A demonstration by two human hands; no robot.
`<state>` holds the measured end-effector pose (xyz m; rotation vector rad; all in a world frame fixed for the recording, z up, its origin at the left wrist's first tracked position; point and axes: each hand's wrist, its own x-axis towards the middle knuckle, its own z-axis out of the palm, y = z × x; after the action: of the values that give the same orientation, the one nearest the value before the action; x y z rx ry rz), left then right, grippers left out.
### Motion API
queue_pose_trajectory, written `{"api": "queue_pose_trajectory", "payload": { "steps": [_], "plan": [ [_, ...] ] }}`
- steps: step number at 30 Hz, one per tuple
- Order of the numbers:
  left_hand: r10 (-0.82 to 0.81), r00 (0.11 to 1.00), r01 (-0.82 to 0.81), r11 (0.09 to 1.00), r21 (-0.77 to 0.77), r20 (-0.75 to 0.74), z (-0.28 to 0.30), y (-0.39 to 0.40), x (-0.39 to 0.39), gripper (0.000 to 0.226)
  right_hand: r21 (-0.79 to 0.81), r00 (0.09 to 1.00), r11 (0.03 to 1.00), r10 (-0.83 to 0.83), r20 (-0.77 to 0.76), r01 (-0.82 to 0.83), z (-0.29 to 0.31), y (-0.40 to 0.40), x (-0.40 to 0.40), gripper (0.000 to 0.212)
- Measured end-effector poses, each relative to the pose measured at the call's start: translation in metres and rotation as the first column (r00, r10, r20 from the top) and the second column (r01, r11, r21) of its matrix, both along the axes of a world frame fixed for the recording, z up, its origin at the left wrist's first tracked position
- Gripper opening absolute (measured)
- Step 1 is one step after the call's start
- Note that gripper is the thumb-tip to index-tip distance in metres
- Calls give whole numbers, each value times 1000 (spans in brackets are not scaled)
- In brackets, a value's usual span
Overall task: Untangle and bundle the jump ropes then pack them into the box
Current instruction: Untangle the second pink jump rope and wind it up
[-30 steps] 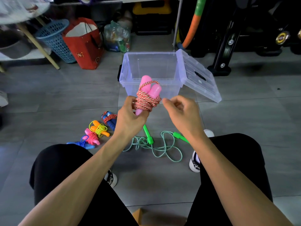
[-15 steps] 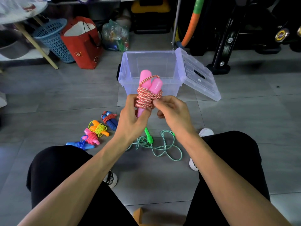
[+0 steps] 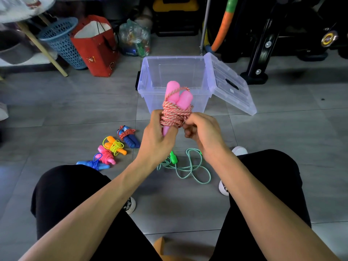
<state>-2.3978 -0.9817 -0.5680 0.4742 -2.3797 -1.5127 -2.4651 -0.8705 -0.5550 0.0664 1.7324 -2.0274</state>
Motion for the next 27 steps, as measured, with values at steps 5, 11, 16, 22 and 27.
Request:
{"api": "queue_pose_trajectory", "payload": {
  "steps": [5, 11, 16, 22, 27],
  "plan": [
    [219, 955, -293, 797, 529, 199, -1, -20, -18, 8, 284, 944, 943, 239, -227, -171, -3, -1, 8, 10],
    [228, 931, -360, 690, 628, 284, 1, -33, -25, 7, 345, 889, 902, 362, -280, -259, -1, 1, 5, 14],
    [257, 921, -388, 668, 635, 293, -6, -31, -30, 10, 381, 829, 873, 439, -346, -304, -3, 3, 7, 10],
    [165, 950, -297, 732, 613, 265, -9, -29, -28, 23, 362, 845, 884, 419, -333, -296, -11, 6, 6, 7],
    [79, 975, -201, 704, 681, 207, -10, -26, -24, 25, 393, 903, 900, 317, -292, -188, -7, 13, -8, 28]
  ]
}}
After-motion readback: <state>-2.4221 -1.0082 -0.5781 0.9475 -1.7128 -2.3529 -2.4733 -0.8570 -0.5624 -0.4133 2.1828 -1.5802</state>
